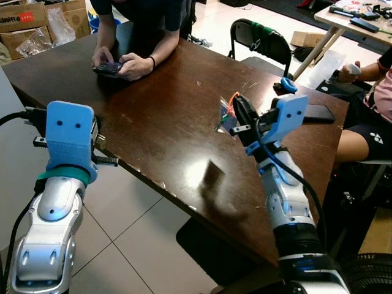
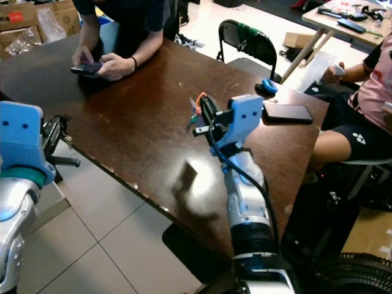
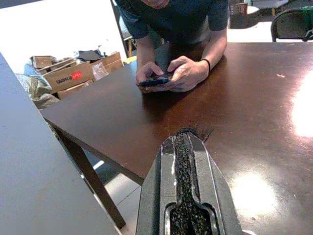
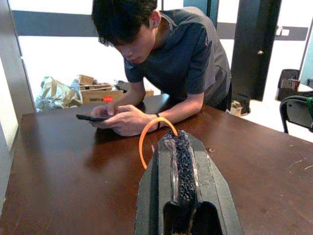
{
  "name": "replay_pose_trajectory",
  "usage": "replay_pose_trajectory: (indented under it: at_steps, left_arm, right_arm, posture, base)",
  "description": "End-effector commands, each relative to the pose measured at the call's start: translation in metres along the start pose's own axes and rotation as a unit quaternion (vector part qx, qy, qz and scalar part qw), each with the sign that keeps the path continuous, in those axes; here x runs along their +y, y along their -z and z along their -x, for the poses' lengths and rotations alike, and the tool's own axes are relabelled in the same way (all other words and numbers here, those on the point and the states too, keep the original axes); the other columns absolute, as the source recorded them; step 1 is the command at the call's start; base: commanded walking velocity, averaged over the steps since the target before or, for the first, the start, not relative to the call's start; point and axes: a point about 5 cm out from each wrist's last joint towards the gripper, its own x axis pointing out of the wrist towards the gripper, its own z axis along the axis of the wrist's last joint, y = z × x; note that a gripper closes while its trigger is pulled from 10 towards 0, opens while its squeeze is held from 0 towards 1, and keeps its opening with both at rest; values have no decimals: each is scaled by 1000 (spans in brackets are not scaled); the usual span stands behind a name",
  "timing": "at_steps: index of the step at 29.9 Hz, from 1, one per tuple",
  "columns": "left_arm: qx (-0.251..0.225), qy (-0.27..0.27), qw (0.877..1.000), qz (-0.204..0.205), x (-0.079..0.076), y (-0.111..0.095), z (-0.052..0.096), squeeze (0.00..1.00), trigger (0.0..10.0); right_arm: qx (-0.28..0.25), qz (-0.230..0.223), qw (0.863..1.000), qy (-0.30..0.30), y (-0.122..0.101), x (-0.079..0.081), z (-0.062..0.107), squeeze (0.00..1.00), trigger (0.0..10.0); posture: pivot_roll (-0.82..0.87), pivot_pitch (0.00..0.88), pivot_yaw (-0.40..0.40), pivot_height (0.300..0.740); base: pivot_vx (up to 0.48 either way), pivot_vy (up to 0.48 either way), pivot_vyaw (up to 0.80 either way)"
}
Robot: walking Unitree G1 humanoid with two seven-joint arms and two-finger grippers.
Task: Hang keys on a hook
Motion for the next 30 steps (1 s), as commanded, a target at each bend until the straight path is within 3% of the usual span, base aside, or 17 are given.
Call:
replay_pose_trajectory:
  at_steps: [1,21,30]
  left_arm:
    - [5,6,1000,-5,0,4,2,0,10000]
    - [20,3,1000,-6,1,15,3,0,10000]
    - [20,3,1000,-5,2,16,4,0,10000]
  right_arm:
    - [7,0,1000,5,2,0,4,0,10000]
    - [12,-14,1000,9,7,9,5,0,10000]
    - [12,-10,1000,14,7,10,4,0,10000]
  posture:
    - [180,125,15,740]
    - [191,132,16,740]
    - [195,133,16,740]
  base:
    - [0,0,0]
    - [0,0,0]
    - [-340,0,0]
